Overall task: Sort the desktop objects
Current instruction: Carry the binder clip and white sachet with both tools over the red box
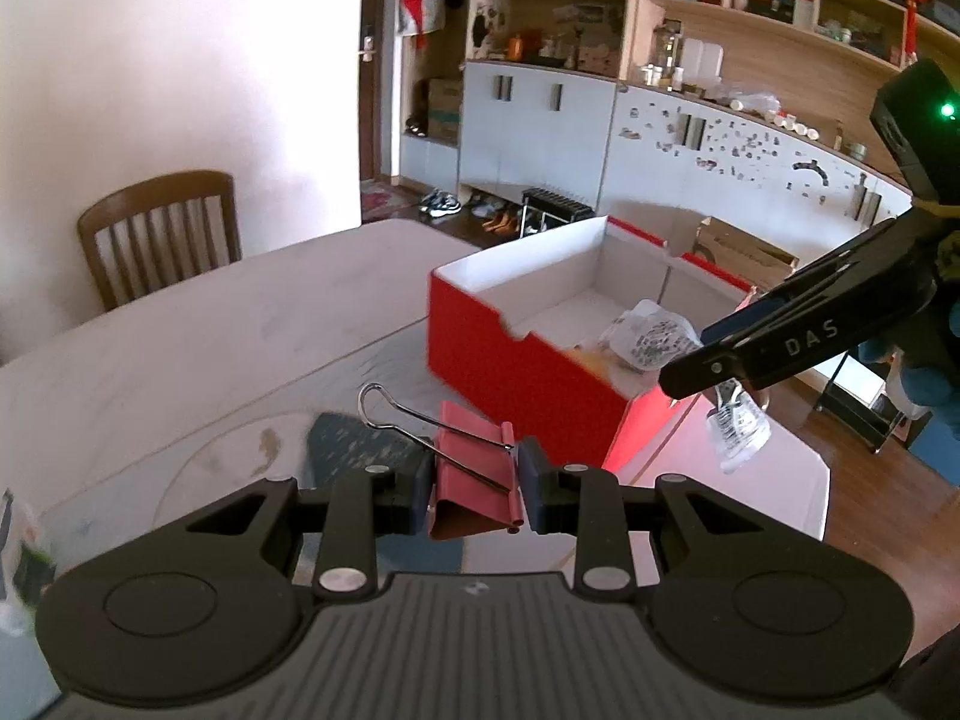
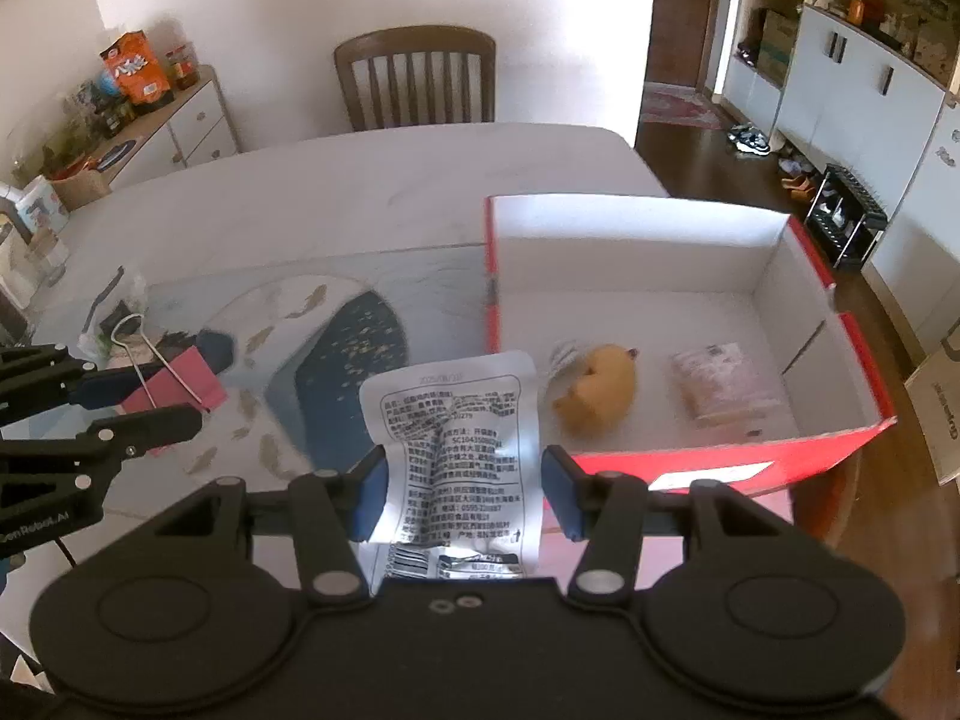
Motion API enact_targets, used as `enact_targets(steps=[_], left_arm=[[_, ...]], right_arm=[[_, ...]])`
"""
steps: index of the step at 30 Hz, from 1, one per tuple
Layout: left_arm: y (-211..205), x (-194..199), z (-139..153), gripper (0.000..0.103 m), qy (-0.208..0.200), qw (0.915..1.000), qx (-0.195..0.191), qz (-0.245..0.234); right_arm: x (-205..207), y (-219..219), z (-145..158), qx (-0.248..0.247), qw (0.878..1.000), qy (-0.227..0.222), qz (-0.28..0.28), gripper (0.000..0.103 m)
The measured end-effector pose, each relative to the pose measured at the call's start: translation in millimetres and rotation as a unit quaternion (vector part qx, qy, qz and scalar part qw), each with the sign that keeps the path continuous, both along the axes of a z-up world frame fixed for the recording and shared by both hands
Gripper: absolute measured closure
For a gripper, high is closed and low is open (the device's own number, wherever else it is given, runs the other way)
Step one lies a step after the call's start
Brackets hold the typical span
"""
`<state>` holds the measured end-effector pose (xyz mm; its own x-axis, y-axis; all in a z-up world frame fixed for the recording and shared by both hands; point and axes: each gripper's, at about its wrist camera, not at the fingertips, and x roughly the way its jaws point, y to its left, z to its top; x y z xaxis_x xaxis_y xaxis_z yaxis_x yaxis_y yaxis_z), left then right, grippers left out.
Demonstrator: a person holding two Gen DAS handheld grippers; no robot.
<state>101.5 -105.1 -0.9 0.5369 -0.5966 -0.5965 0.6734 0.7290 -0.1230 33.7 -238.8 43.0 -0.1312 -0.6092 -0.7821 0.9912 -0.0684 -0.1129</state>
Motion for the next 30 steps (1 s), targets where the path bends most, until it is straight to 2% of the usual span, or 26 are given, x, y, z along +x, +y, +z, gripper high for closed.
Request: enact_targets(steps=[15, 30], left_arm=[[-86, 17, 15, 0.075, -0.028, 0.9990, 0.008, -0.034], [-157, 54, 5, 0.075, -0.033, 0.9979, 0.030, -0.047]], right_arm=[[-73, -10, 17, -0.022, 1.000, 0.011, -0.009, 0.050], [-131, -37, 21, -0.032, 0.999, 0.018, -0.015, 0.050]])
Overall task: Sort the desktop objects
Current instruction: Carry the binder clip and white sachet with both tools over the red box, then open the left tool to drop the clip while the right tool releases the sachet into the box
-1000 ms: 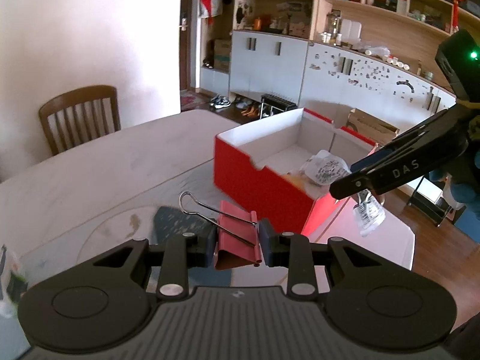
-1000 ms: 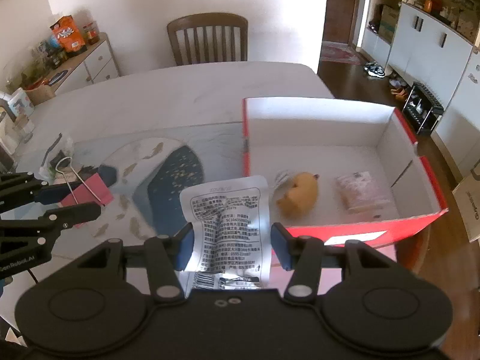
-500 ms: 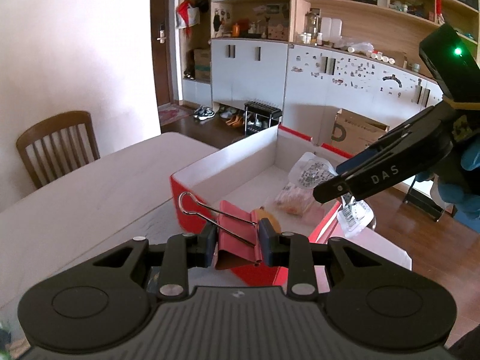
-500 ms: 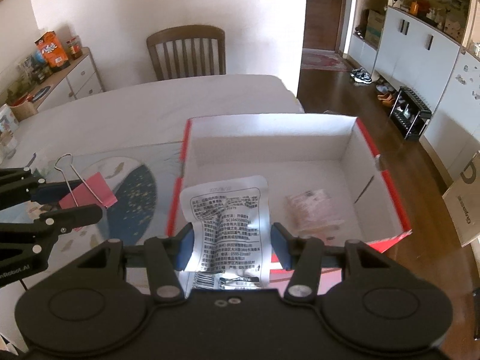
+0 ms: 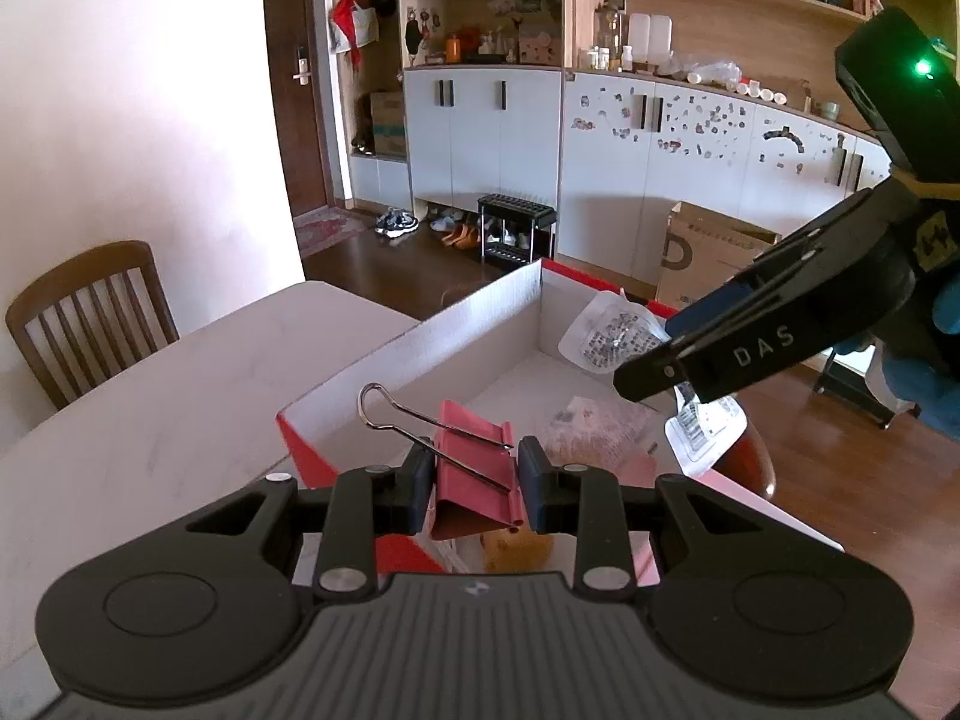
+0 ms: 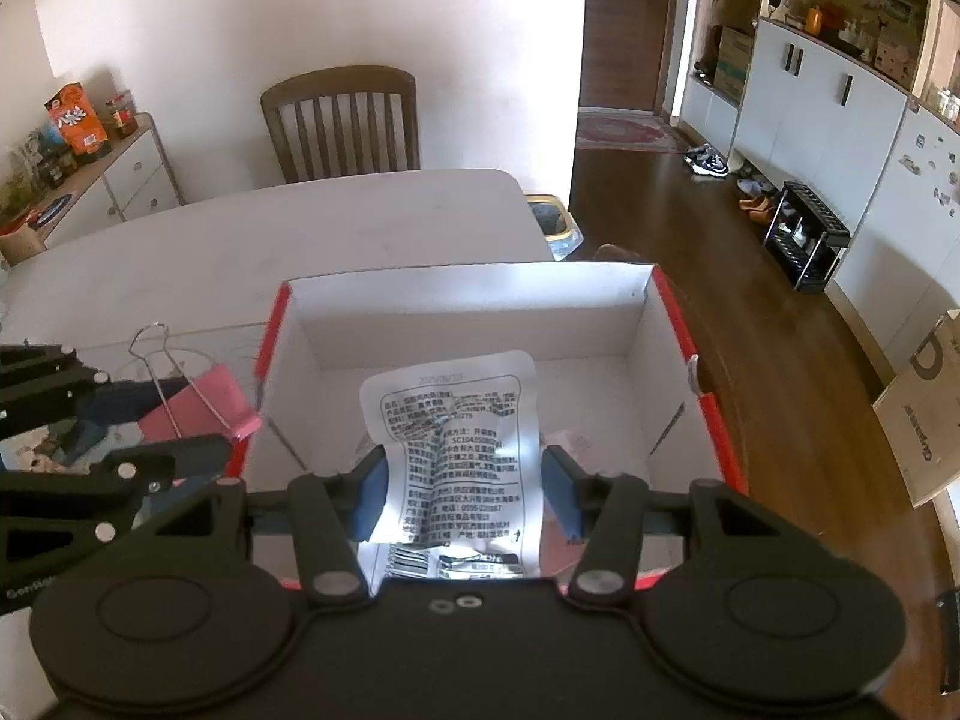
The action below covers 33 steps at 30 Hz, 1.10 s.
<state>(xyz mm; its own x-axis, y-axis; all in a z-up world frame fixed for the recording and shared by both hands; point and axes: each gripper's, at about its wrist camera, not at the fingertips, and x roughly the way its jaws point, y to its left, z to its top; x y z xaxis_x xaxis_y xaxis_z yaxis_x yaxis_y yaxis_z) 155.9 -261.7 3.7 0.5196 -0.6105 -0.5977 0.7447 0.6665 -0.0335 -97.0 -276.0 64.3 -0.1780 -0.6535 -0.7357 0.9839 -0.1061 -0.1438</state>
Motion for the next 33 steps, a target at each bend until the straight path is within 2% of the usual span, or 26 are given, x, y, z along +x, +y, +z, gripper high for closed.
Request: enact_targets(steps=[6, 10, 29, 33], left_arm=[[-21, 19, -11, 0.075, 0.004, 1.0000, 0.006, 0.002], [-33, 33, -21, 0.075, 0.023, 0.9997, 0.008, 0.005], [-67, 74, -65, 0.074, 0.076, 0.9947, 0.067, 0.013], [-73, 82, -71, 0.074, 0.094, 0.9921, 0.082, 0.013]], right_arm=[[-14, -14, -4, -0.002, 1.000, 0.004, -0.004, 0.050], [-15, -23, -13, 0.007, 1.000, 0.014, 0.005, 0.050], [-19, -36, -71, 0.062, 0.997, 0.033, 0.019, 0.050], [-20, -41, -74, 0.067, 0.997, 0.038, 0.023, 0.050]])
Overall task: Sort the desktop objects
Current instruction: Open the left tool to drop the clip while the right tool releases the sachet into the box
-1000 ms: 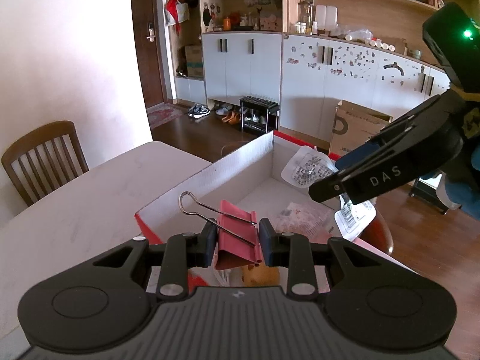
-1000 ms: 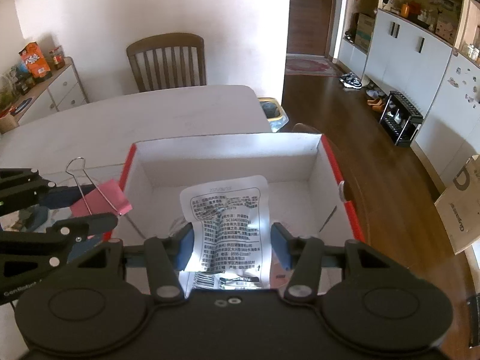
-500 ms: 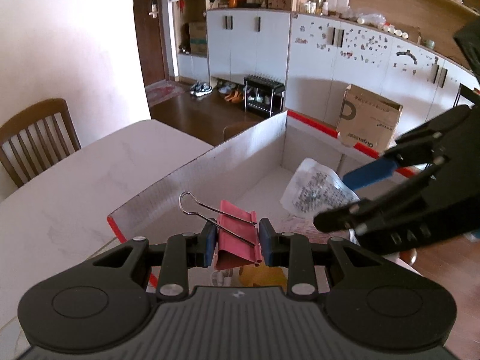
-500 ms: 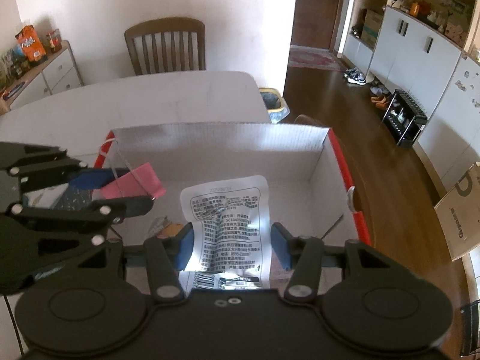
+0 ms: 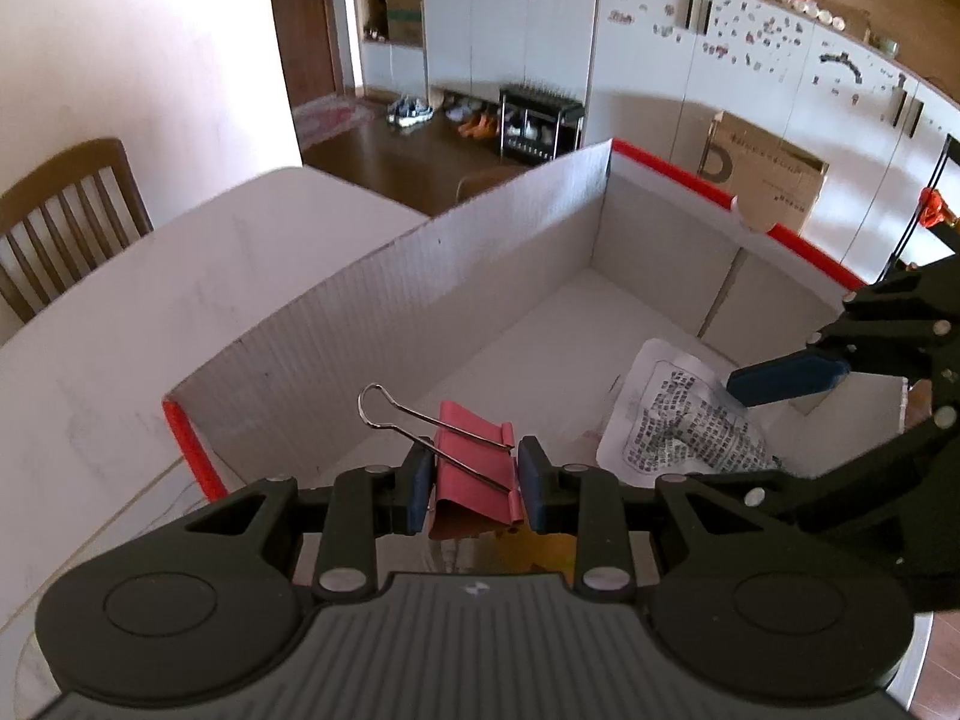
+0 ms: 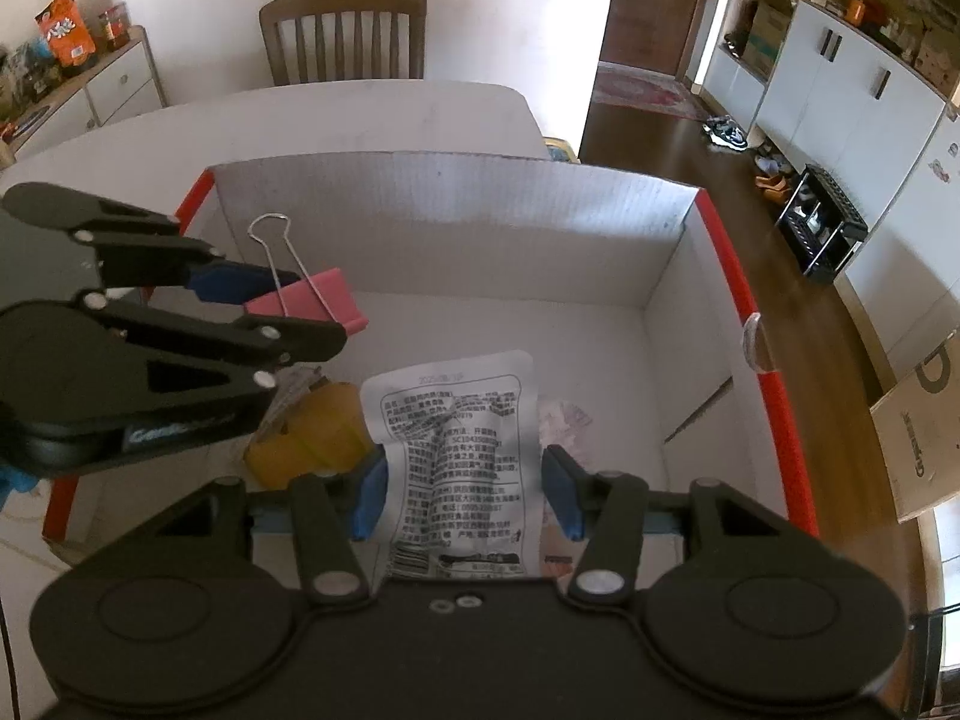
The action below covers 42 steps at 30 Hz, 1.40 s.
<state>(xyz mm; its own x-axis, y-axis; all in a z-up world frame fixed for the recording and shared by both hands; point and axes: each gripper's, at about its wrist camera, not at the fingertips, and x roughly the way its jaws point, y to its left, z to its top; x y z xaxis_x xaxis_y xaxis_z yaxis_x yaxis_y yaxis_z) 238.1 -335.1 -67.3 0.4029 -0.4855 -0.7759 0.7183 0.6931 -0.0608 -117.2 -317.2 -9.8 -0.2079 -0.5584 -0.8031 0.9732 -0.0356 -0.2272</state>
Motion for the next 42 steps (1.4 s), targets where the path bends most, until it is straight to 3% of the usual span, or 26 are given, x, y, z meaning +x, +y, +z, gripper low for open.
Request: enact_targets(steps=[9, 16, 22, 24, 42], left_arm=[[-10, 12, -10, 0.074, 0.051, 0.9980, 0.029, -0.024], [-12, 14, -10, 0.074, 0.063, 0.9972, 0.032, -0.026], [-13, 9, -6, 0.074, 0.050, 0.9979, 0.035, -0.022], [-10, 7, -3, 0.073, 0.050, 0.9981, 0.028, -0.021], [40, -28, 48, 0.073, 0.018, 0.9994, -0.029, -0.003]], right_arm=[[-5, -11, -14, 0.014, 1.000, 0.000, -0.004, 0.050], [-6, -12, -16, 0.020, 1.000, -0.003, 0.001, 0.048], [-8, -10, -16, 0.024, 1.000, -0.010, 0.010, 0.045], [-8, -8, -14, 0.023, 1.000, -0.013, 0.011, 0.038], [0, 15, 28, -0.023, 0.998, -0.040, 0.031, 0.038]])
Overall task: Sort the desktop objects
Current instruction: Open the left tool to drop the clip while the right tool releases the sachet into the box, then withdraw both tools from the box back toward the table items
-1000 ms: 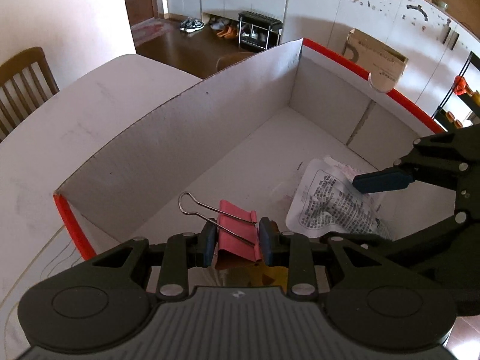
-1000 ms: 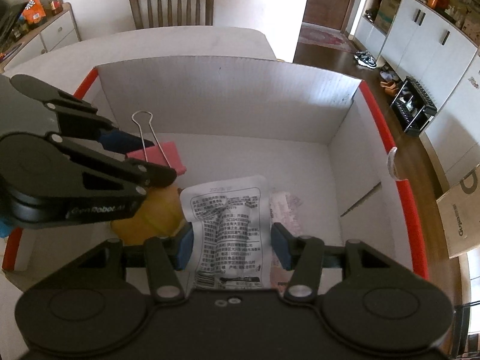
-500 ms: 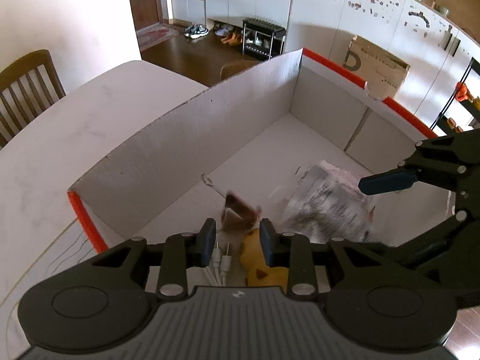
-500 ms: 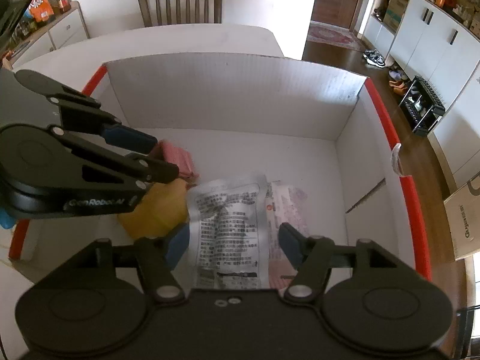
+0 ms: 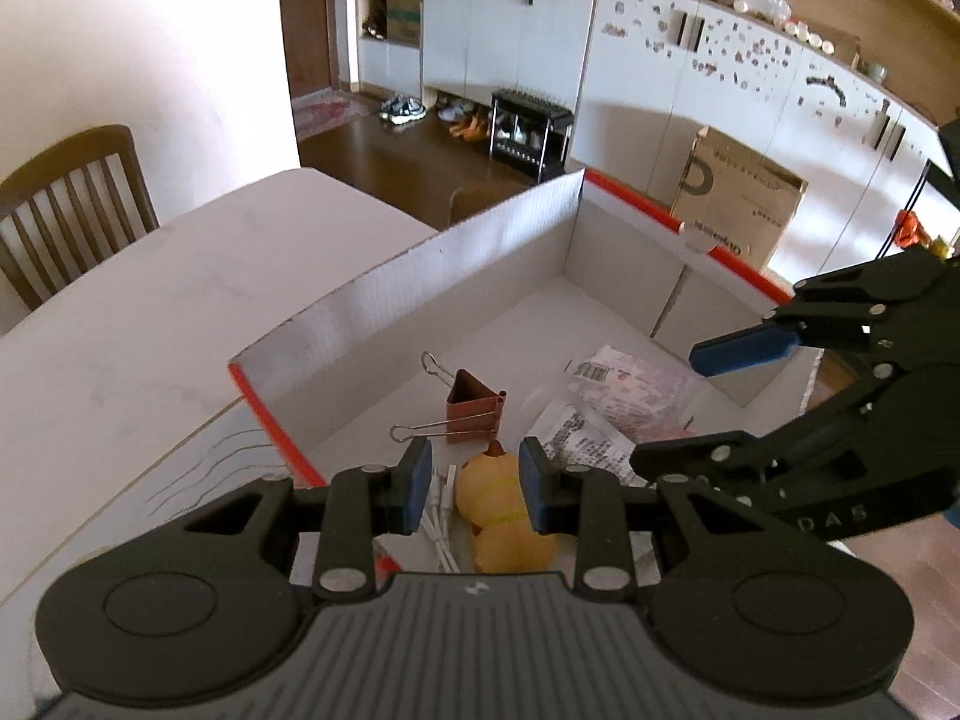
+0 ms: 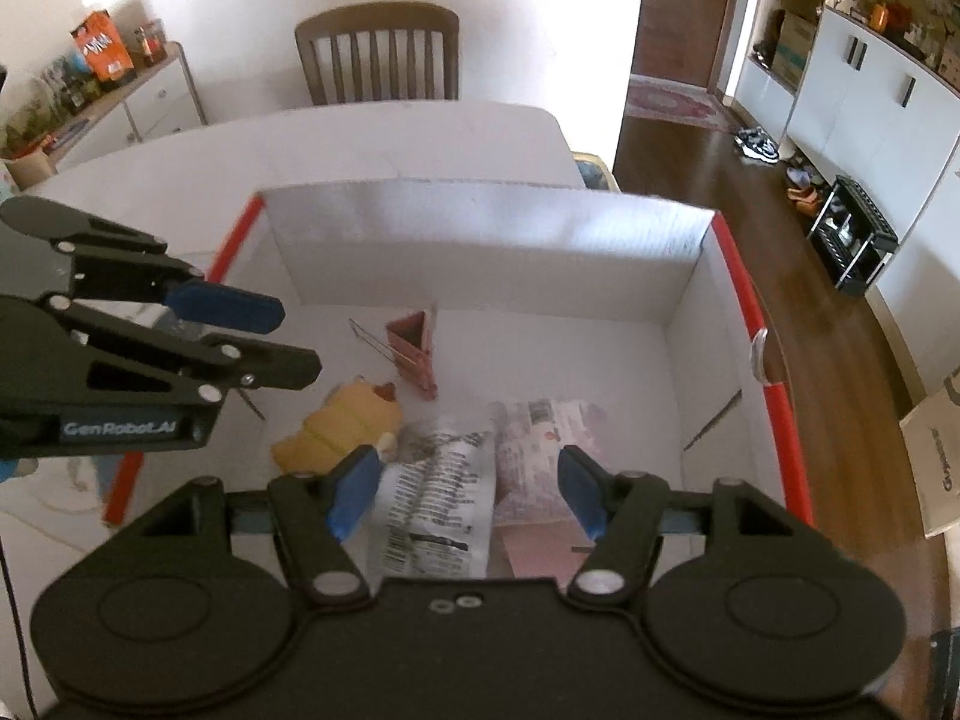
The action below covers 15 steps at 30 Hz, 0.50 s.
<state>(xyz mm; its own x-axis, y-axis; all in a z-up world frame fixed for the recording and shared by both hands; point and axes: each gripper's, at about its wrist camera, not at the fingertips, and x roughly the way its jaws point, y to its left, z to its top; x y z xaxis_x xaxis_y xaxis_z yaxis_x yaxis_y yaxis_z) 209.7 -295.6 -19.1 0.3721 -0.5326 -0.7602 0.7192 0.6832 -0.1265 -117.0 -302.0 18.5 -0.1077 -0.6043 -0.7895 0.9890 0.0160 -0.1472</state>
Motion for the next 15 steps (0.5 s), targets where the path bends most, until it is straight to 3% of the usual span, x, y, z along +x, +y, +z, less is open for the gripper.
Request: enact_targets(steps=[15], left_arm=[[62, -39, 25, 0.073, -0.021, 0.9983, -0.044, 0.032]], right_arm=[[37, 18, 22, -0.023, 0.999, -0.012, 0.023, 0.034]])
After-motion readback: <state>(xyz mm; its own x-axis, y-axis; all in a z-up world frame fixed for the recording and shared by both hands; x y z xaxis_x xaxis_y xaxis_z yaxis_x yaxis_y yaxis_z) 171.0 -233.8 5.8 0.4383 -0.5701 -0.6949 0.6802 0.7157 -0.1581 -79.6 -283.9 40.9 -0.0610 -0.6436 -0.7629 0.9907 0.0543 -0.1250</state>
